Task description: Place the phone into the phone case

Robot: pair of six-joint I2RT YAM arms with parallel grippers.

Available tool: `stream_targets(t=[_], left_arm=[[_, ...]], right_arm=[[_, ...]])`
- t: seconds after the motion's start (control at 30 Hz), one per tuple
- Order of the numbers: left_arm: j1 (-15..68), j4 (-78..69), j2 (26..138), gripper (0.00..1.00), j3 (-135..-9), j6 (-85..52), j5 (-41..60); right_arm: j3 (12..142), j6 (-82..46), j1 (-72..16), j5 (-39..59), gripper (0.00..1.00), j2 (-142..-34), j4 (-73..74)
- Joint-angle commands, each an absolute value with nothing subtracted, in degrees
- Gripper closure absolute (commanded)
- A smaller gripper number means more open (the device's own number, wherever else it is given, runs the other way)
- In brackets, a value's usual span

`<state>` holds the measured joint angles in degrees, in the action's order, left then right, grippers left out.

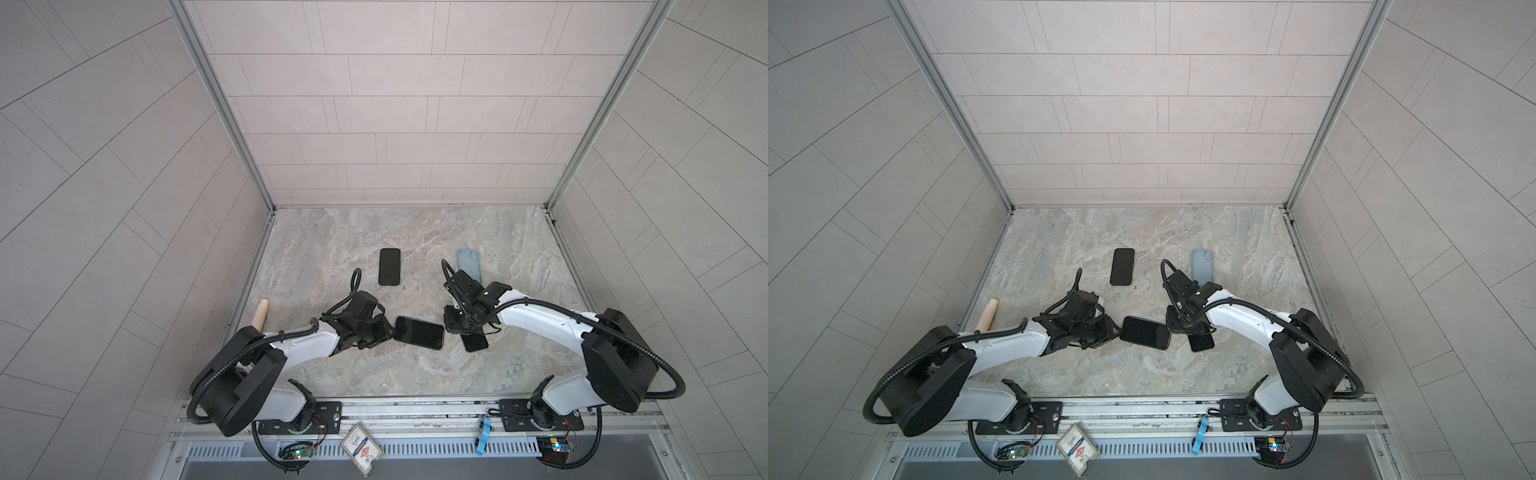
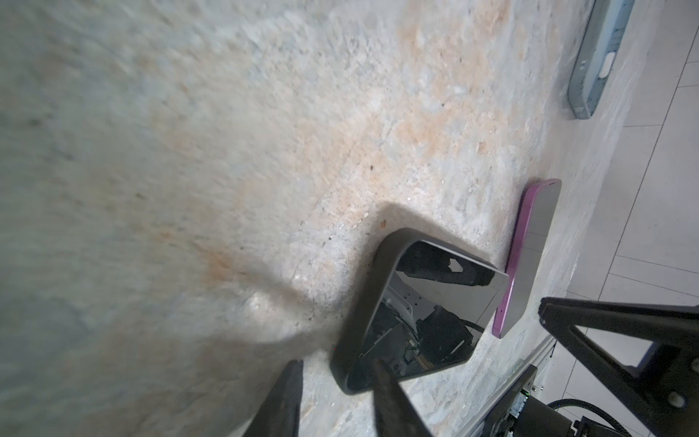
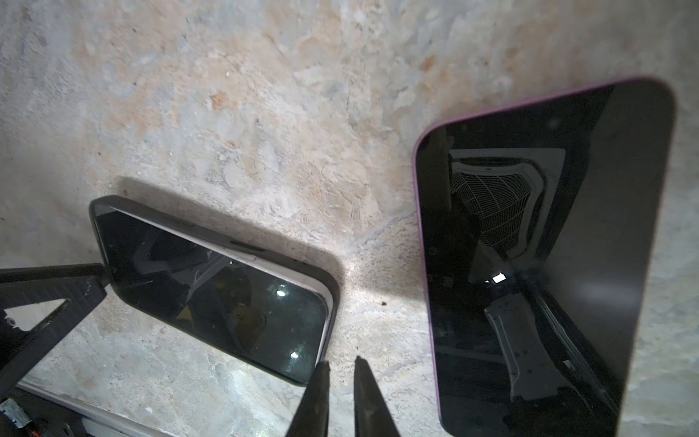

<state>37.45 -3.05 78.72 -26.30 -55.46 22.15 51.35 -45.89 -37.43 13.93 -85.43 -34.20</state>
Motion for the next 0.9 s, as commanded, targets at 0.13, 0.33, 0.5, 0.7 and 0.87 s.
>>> stream_targets(t=[0.13,0.33,0.5,0.7,0.87], left_arm=[[39.72,1.12,75.47,0.81,-24.80,-54.72,17.87],[39.90,6.94,67.84,0.85,-22.47,-53.95,16.26],[39.91,8.23,63.01,0.85,-19.02,-55.13,16.40],[39.90,10.49,56.09,0.84,-17.05,-56.77,15.68],[39.99,10.63,54.43,0.80,-15.56,-57.04,16.17]], right_arm=[[58.24,-42.03,-35.93,12.31,0.82,-90.89,-36.29],[64.19,-40.72,-35.00,13.59,0.82,-98.86,-36.10],[64.20,-42.00,-35.15,16.26,0.82,-102.03,-33.69],[60.96,-42.80,-36.66,18.04,0.81,-100.85,-33.87],[55.33,-46.82,-39.81,17.47,0.82,-94.94,-30.70]])
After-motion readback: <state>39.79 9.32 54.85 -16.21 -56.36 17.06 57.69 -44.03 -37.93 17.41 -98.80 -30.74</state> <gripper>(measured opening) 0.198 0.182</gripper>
